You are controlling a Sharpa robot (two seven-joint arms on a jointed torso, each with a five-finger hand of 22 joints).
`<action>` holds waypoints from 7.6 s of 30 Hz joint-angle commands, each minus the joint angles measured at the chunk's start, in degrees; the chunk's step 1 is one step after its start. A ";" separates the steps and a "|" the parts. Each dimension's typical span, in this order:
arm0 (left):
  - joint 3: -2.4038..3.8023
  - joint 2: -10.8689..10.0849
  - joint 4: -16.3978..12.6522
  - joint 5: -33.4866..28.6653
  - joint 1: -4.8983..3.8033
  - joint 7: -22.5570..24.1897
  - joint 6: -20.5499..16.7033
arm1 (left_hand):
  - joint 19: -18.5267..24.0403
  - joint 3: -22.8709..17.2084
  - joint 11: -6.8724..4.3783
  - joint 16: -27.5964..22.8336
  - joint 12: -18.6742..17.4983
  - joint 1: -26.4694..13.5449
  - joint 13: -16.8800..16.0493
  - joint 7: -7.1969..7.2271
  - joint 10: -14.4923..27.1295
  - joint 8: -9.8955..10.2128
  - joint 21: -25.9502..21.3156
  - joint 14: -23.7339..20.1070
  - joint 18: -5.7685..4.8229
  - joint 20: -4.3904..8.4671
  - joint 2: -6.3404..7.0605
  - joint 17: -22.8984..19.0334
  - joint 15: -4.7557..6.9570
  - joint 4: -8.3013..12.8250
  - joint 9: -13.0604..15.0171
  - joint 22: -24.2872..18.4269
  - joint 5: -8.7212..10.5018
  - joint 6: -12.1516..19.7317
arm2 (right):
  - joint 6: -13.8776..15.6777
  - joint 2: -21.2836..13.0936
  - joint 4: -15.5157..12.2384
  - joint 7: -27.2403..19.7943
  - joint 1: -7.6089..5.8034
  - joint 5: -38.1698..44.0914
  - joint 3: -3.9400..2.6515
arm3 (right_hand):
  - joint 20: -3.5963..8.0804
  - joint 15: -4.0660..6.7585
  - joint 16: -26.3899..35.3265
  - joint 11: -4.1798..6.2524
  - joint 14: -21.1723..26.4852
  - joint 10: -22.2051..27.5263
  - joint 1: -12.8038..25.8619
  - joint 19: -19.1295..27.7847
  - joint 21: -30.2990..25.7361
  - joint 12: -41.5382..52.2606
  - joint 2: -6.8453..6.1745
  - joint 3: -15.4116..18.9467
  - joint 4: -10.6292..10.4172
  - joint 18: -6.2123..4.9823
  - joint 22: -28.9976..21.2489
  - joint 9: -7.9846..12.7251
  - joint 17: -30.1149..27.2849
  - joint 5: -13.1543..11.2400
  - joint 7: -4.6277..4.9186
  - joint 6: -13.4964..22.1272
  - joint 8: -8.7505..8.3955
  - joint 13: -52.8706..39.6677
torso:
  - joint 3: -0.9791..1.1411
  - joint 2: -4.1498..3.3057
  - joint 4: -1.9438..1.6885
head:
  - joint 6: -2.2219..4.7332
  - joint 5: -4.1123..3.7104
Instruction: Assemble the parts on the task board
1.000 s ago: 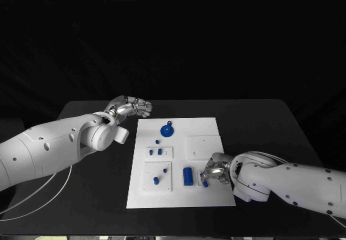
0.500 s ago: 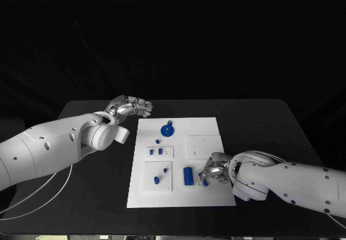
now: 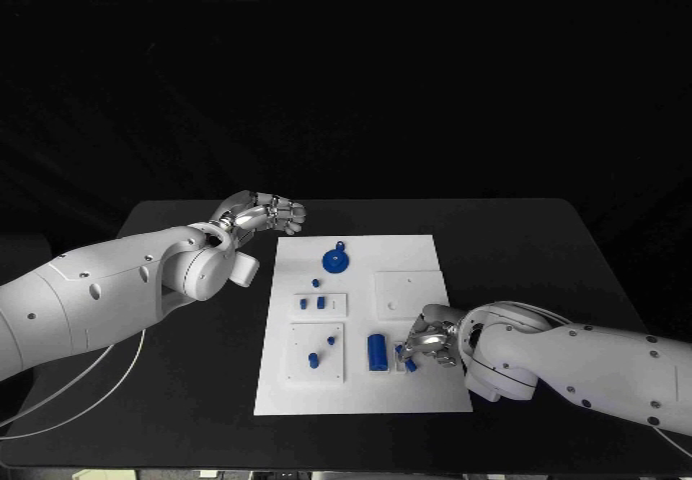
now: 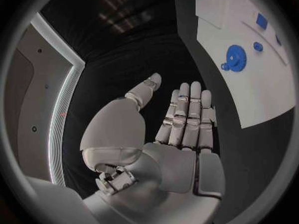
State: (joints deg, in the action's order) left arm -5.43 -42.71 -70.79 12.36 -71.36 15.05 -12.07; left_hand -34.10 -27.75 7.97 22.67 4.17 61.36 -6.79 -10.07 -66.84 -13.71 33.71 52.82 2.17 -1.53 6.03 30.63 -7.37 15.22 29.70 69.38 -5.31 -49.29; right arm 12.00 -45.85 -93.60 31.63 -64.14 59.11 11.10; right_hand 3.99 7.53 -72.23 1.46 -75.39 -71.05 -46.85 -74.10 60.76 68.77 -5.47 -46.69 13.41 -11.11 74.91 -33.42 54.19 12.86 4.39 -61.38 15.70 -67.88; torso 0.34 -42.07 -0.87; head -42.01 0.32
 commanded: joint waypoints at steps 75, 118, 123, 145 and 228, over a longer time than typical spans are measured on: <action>0.02 -0.03 -0.02 -0.03 -0.08 0.04 0.77 | -0.21 -0.20 -0.04 -0.47 -0.01 -0.21 0.08 -0.01 0.40 -0.39 -0.50 0.30 0.19 -0.12 0.01 0.27 -0.04 -0.32 -0.13 0.22 0.12 0.41 | -3.67 -2.36 -2.27 -1.47 0.19 -0.06 -1.07 | 0.96 0.87 0.23 0.98 0.14 -1.36 5.07 -0.17 -0.22 0.31 -8.53 1.10 -10.64 -3.89 0.48 0.43 -0.01 -9.59 -0.45 -1.41 0.18 -0.74 | 0.06 0.01 0.01 | -0.13 0.17; 0.01 -0.06 0.07 0.00 -0.07 0.11 1.05 | -0.24 -0.24 -0.05 -0.58 0.01 -0.13 0.10 0.02 0.36 -0.46 -0.59 0.36 0.18 -0.13 -0.04 0.42 -0.03 -0.33 -0.15 0.34 0.11 0.38 | -6.11 0.99 -5.18 -5.01 0.20 33.56 -1.98 | 0.73 1.03 0.07 1.28 0.20 -2.77 -4.19 -0.04 0.07 1.11 -8.00 10.15 0.48 -3.89 0.58 -0.44 0.14 -10.04 -0.79 -2.26 1.03 -1.69 | 0.03 0.01 0.00 | -0.21 0.28; 0.01 -0.05 0.07 0.01 -0.07 0.08 1.14 | -0.24 -0.24 -0.05 -0.59 0.02 -0.14 0.10 0.02 0.35 -0.47 -0.60 0.37 0.18 -0.13 -0.04 0.44 -0.03 -0.33 -0.15 0.35 0.12 0.38 | -6.22 1.51 -5.30 -4.70 0.38 37.86 -1.90 | 0.70 1.06 0.07 1.34 0.21 -2.96 -4.16 -0.03 0.07 1.28 -8.12 10.44 0.42 -3.89 0.58 -0.48 0.14 -10.04 -0.86 -2.43 1.12 -1.87 | 0.05 0.00 -0.01 | -0.29 0.32; 0.01 -0.14 0.05 0.01 -0.07 0.06 1.28 | -0.27 -0.22 -0.07 -0.63 0.04 -0.18 0.10 0.05 0.31 -0.51 -0.64 0.41 0.18 -0.12 -0.10 0.52 -0.02 -0.38 -0.16 0.41 0.13 0.36 | -7.08 2.51 -6.13 -3.40 1.28 48.98 -1.59 | 0.49 1.28 -0.01 1.73 0.21 -4.25 -4.51 -0.03 0.16 2.43 -9.82 11.57 0.24 -3.89 0.61 -0.65 0.11 -10.03 -1.28 -3.49 1.57 -3.01 | 0.05 0.01 0.01 | -0.57 0.45; 0.60 4.61 14.24 -12.72 1.20 4.72 0.72 | 34.10 27.75 -7.97 -22.67 -4.17 -61.36 6.79 10.07 66.84 13.71 -33.71 -52.82 -2.17 1.53 -6.03 -30.63 7.37 -15.22 -29.70 -69.38 5.31 49.29 | -3.06 15.03 46.19 -45.71 -0.33 -42.70 -13.77 | -3.99 -7.53 72.23 -1.46 75.39 71.05 46.85 74.10 -60.76 -68.77 5.47 46.69 -13.41 11.11 -74.91 33.42 -54.19 -12.86 -4.39 61.38 -15.70 67.88 | -0.43 6.35 0.76 | 8.91 -0.42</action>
State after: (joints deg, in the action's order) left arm -4.99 -38.11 -55.36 -0.46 -70.31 18.47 -8.37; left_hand -7.08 -6.64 1.95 3.91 1.15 15.87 -1.06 -2.10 -15.59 -3.46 7.27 11.70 0.43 -1.27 2.12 8.03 -2.57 4.31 8.07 38.51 -1.03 -12.35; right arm 6.60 -30.61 -46.32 -12.60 -64.55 17.52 -2.69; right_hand -3.10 -2.54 -6.76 -2.53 -12.54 -14.84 -14.48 -9.63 5.16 3.46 -1.00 -7.68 4.67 -2.98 15.12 -8.87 6.72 2.81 2.66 -13.42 3.30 -4.28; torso -0.10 -36.96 -0.16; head -32.81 -0.12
